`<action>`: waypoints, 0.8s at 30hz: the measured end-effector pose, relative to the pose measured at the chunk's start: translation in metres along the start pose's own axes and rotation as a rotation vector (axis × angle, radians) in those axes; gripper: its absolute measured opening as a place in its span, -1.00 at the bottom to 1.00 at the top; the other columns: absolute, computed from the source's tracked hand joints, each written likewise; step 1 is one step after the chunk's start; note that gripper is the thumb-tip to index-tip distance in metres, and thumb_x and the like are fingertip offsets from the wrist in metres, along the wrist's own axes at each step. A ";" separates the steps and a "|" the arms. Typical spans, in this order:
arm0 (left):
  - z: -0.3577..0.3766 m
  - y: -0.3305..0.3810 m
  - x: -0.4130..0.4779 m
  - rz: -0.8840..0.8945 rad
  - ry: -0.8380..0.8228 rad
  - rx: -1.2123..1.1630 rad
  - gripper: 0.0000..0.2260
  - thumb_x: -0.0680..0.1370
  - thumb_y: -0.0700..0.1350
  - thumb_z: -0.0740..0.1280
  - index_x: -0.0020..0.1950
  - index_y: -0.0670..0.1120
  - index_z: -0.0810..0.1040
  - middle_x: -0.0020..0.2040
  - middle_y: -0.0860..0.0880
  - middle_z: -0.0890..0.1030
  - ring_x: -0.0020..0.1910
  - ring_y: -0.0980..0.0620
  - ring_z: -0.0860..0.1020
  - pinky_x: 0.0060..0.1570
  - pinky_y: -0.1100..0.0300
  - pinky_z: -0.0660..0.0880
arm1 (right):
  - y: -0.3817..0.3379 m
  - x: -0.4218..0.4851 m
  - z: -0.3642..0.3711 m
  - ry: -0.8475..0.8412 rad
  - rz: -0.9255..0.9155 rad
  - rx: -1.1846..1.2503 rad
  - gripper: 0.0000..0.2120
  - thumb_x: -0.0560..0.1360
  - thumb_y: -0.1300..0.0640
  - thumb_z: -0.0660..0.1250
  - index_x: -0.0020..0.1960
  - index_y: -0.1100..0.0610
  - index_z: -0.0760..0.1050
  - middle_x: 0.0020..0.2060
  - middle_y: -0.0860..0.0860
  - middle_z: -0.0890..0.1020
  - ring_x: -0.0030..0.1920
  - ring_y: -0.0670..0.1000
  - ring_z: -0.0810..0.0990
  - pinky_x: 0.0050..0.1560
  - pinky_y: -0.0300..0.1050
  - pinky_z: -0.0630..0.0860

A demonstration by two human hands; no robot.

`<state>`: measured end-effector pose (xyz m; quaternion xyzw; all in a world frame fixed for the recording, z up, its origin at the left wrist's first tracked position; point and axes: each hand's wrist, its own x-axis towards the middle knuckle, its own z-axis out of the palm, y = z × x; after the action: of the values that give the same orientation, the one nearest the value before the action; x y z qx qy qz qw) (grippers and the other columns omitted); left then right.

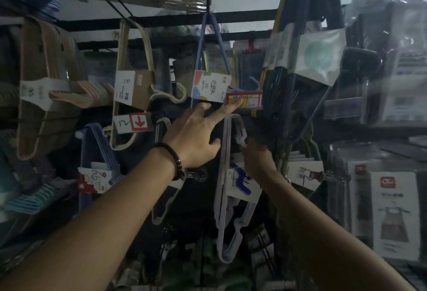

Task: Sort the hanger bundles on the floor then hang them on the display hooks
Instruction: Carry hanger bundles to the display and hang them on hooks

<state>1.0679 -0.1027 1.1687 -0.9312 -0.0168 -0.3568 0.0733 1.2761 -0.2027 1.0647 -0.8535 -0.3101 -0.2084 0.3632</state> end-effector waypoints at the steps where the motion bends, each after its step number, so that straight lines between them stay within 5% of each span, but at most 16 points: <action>1: 0.001 0.002 -0.001 -0.011 -0.005 0.010 -0.14 0.58 0.05 0.37 0.54 0.52 -0.23 0.60 -0.09 0.24 0.50 -0.20 0.34 0.32 -0.18 0.51 | -0.003 0.006 0.002 -0.028 0.014 -0.052 -0.81 0.66 0.16 0.28 0.26 0.13 0.45 0.10 0.15 0.63 0.02 0.16 0.66 -0.01 0.11 0.67; 6: 0.002 0.007 -0.004 -0.025 -0.006 0.016 -0.12 0.58 0.06 0.38 0.53 0.53 -0.26 0.62 -0.13 0.22 0.54 -0.23 0.30 0.36 -0.19 0.48 | -0.008 0.013 0.021 -0.040 0.090 -0.168 -0.79 0.71 0.14 0.17 0.31 0.15 0.41 0.13 0.14 0.61 0.08 0.13 0.66 -0.01 0.02 0.62; 8: 0.004 0.007 -0.006 -0.037 -0.013 -0.003 -0.12 0.58 0.05 0.38 0.53 0.53 -0.25 0.60 -0.13 0.24 0.53 -0.22 0.31 0.37 -0.17 0.47 | -0.007 0.012 0.032 -0.073 0.099 -0.308 -0.69 0.69 0.11 0.21 0.41 0.16 0.34 0.30 0.20 0.52 0.20 0.14 0.61 0.07 -0.01 0.58; 11: 0.003 0.008 -0.010 -0.054 -0.015 -0.023 -0.13 0.59 0.05 0.38 0.53 0.54 -0.24 0.59 -0.13 0.26 0.53 -0.21 0.32 0.38 -0.16 0.48 | -0.006 0.018 0.034 -0.052 0.156 -0.355 -0.50 0.63 0.06 0.31 0.47 0.17 0.22 0.42 0.28 0.32 0.29 0.23 0.53 0.08 0.08 0.60; 15: 0.003 0.013 -0.019 -0.090 -0.026 -0.054 -0.14 0.60 0.04 0.37 0.56 0.50 -0.22 0.59 -0.10 0.24 0.54 -0.19 0.31 0.38 -0.15 0.48 | -0.001 0.013 0.034 0.031 0.215 -0.267 -0.42 0.60 0.02 0.31 0.50 0.19 0.17 0.41 0.32 0.31 0.30 0.31 0.47 0.08 0.18 0.60; 20: 0.017 0.000 -0.066 -0.216 0.024 -0.178 -0.42 0.65 -0.01 0.31 0.61 0.32 0.17 0.50 0.04 0.31 0.47 -0.05 0.35 0.40 -0.08 0.46 | -0.011 -0.065 0.040 0.366 0.119 0.038 -0.54 0.48 0.07 0.42 0.30 0.17 0.37 0.27 0.24 0.40 0.21 0.32 0.43 0.15 0.20 0.51; 24: 0.033 -0.013 -0.146 -0.342 -0.015 -0.219 -0.68 0.63 0.01 0.36 0.39 0.15 0.53 0.37 0.16 0.41 0.34 0.19 0.42 0.34 0.20 0.43 | -0.032 -0.156 0.067 0.218 -0.081 0.326 -0.78 0.53 0.19 0.39 0.16 0.10 0.48 0.17 0.09 0.46 0.14 0.17 0.49 0.02 -0.05 0.48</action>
<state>0.9801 -0.0816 1.0489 -0.9197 -0.1364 -0.3568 -0.0903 1.1502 -0.1940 0.9465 -0.7427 -0.3327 -0.2611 0.5192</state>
